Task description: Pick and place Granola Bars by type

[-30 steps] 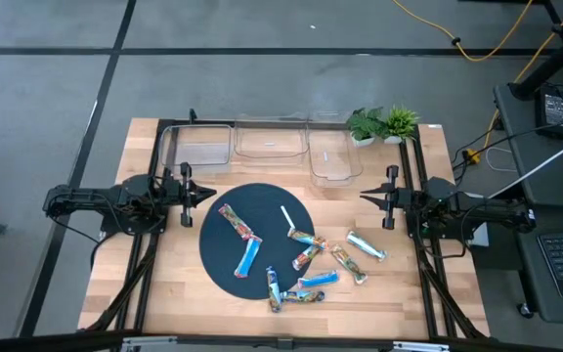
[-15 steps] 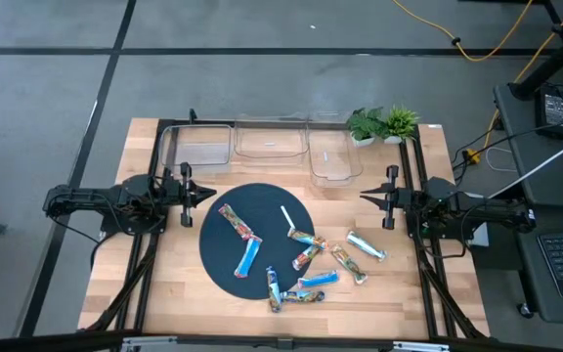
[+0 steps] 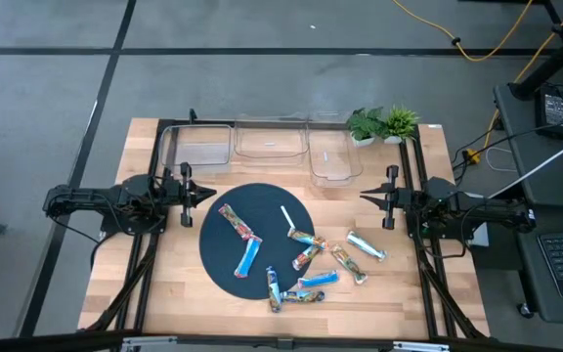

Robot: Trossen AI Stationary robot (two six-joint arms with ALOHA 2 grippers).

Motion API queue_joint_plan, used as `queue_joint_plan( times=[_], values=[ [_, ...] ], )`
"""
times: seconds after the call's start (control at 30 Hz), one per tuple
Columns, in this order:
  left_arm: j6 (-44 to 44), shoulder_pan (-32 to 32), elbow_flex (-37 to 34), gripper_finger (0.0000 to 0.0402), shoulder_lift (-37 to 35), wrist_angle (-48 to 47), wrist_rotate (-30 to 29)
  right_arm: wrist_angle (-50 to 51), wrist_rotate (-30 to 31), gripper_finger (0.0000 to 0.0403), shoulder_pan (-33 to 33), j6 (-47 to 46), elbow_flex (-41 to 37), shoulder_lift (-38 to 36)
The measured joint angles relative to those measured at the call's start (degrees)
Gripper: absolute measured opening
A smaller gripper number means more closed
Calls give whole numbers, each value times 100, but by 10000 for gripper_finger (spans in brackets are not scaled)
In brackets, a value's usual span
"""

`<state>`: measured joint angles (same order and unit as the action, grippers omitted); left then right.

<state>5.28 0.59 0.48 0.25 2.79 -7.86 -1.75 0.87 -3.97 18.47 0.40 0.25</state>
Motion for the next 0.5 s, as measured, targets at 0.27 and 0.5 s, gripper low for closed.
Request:
queue_joint_plan(
  times=[0.27,0.5],
  values=[
    [0,0,2,10,-1,0,0,1,1,46,2,0,0,0],
    [0,-2,-1,7,0,0,0,0,-1,46,1,0,0,0]
  ],
)
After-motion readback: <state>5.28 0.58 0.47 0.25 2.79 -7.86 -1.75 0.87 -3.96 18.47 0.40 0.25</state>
